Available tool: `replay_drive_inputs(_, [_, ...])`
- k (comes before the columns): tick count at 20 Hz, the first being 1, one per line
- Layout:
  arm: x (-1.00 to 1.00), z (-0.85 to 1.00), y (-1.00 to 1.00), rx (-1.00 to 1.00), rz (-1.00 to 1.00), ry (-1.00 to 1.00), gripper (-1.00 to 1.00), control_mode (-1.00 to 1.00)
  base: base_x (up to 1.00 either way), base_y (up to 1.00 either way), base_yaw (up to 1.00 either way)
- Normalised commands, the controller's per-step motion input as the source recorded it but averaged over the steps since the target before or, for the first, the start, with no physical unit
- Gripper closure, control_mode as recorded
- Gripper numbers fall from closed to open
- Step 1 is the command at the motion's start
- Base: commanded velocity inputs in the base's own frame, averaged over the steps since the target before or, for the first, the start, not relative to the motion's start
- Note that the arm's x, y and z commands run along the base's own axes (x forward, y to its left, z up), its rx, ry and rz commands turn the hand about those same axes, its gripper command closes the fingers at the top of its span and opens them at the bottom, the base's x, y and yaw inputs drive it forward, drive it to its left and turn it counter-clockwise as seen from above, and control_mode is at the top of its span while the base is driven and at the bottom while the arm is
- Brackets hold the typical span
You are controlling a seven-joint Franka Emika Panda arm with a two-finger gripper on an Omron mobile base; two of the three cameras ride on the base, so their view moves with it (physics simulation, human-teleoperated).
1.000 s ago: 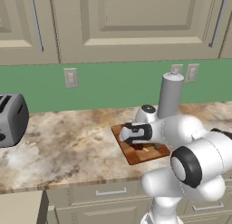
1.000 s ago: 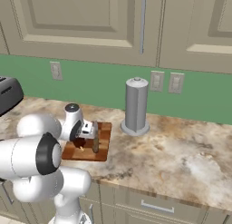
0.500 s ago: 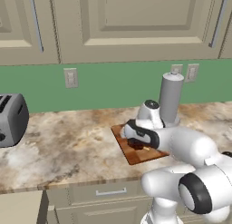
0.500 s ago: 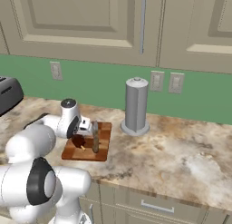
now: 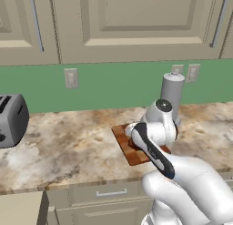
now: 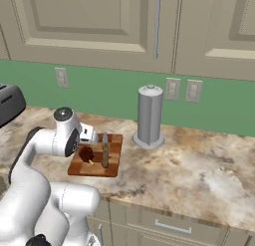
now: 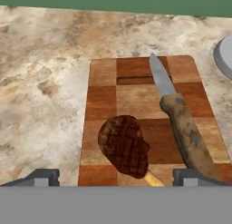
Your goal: Pick up the knife from the drawer and place it on the cutting board. Then place the meat from the plate to the cutting board.
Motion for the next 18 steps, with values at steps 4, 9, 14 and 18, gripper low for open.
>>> replay_drive_inputs(4, [-0.86, 0.77, -0.01, 0.0, 0.0, -0.26, -1.0, -1.0, 0.0, 0.0, 0.0])
replay_drive_inputs(9, [-1.0, 0.73, -0.12, 0.0, 0.0, -0.17, -1.0, -1.0, 0.0, 0.0, 0.0])
replay_drive_inputs(14, [-1.0, 0.67, -0.14, 0.0, 0.0, -0.09, -1.0, -1.0, 0.0, 0.0, 0.0])
replay_drive_inputs(18, [-1.0, 0.24, -0.16, 0.0, 0.0, -0.18, -1.0, -1.0, 0.0, 0.0, 0.0])
